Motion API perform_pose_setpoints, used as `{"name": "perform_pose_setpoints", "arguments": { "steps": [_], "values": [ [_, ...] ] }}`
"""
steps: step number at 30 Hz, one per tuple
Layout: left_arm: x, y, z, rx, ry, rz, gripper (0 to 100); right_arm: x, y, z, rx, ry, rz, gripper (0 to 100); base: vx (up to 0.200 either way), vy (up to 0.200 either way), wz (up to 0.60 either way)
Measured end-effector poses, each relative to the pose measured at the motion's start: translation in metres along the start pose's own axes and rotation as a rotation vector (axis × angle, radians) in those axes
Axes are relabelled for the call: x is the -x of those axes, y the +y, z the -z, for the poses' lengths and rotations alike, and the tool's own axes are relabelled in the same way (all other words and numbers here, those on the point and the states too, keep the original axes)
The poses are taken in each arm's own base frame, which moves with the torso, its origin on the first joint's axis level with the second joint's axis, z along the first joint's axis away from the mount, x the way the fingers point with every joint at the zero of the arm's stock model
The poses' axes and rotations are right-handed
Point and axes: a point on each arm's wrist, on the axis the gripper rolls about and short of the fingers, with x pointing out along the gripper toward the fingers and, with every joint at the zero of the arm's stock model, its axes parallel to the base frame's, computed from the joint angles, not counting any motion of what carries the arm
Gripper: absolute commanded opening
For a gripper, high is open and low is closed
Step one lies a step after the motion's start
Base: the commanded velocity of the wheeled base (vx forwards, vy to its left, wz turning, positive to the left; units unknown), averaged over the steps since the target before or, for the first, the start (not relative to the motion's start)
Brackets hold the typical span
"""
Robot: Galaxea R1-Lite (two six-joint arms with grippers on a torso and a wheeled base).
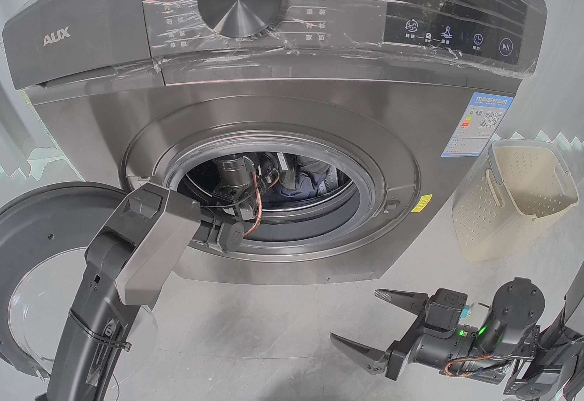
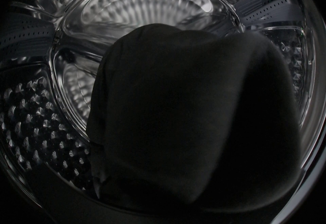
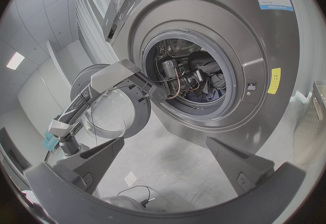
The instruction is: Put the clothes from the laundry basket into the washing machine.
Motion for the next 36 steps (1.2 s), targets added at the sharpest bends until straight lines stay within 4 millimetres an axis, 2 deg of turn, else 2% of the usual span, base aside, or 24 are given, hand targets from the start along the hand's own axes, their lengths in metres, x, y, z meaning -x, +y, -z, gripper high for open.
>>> {"name": "perform_pose_setpoints", "arguments": {
  "steps": [5, 10, 18, 27, 36],
  "values": [
    [0.005, 0.001, 0.012, -0.007, 0.051, -0.003, 100, 0.0, 0.0, 0.0, 0.0, 0.001, 0.0, 100, 0.0, 0.0, 0.0],
    [0.021, 0.004, 0.029, -0.024, 0.161, -0.006, 100, 0.0, 0.0, 0.0, 0.0, 0.002, 0.0, 100, 0.0, 0.0, 0.0],
    [0.051, -0.002, 0.034, -0.038, 0.297, 0.03, 100, 0.0, 0.0, 0.0, 0.0, 0.002, 0.001, 100, 0.0, 0.0, 0.0],
    [0.102, -0.015, 0.018, -0.057, 0.442, 0.117, 100, 0.001, -0.001, 0.001, 0.0, 0.003, 0.004, 100, 0.0, 0.0, 0.0],
    [0.157, -0.039, -0.015, -0.087, 0.513, 0.221, 100, 0.001, -0.001, 0.0, 0.0, 0.003, 0.004, 100, 0.0, 0.0, 0.0]
  ]
}}
